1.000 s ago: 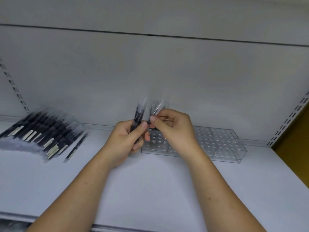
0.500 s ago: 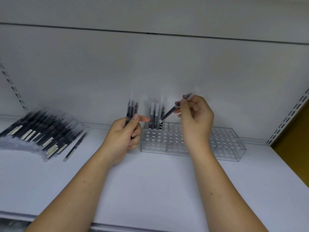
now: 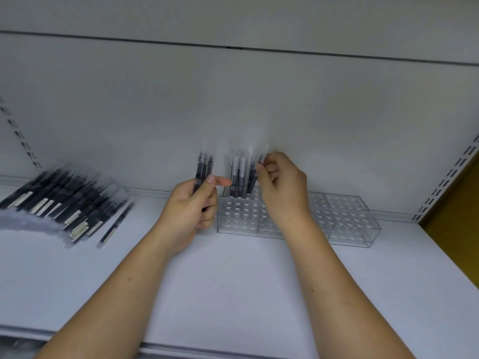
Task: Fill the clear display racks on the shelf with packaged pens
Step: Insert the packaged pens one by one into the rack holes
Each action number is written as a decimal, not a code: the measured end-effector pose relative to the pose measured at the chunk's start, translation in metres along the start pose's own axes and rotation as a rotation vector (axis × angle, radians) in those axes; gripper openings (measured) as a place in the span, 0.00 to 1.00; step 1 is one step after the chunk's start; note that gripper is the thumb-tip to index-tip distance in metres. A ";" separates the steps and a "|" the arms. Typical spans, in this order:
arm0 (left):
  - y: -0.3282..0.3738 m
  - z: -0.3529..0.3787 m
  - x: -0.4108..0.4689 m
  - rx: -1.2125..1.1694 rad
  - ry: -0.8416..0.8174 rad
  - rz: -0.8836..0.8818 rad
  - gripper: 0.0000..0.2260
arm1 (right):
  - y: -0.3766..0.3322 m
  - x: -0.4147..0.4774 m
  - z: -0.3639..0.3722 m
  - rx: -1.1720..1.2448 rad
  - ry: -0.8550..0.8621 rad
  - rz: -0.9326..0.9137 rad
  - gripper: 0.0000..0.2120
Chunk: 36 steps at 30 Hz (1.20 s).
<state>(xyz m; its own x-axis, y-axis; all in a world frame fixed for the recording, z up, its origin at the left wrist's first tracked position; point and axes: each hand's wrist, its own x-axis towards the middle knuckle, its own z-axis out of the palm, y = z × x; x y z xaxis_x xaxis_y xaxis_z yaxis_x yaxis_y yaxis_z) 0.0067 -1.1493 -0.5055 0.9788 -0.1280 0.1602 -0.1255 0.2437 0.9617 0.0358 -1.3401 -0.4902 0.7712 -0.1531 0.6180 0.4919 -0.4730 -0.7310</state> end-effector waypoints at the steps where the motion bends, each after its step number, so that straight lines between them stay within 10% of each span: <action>1: 0.000 0.000 0.000 0.003 0.001 -0.001 0.15 | 0.000 0.001 0.002 -0.018 -0.015 0.000 0.01; 15: -0.002 -0.002 0.000 0.025 -0.029 -0.012 0.16 | 0.003 -0.001 0.002 -0.197 -0.155 0.108 0.03; 23: 0.002 0.001 -0.005 -0.057 -0.210 -0.107 0.19 | -0.013 -0.011 -0.010 0.003 -0.010 0.051 0.04; 36: 0.001 0.005 -0.012 -0.037 -0.358 -0.145 0.16 | -0.025 -0.023 0.001 0.236 -0.311 0.091 0.08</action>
<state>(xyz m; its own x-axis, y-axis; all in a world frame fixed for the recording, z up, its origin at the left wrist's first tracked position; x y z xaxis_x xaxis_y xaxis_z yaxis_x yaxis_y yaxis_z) -0.0064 -1.1523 -0.5053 0.8668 -0.4893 0.0967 0.0227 0.2323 0.9724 0.0064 -1.3241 -0.4866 0.8838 0.1018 0.4568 0.4671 -0.2517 -0.8476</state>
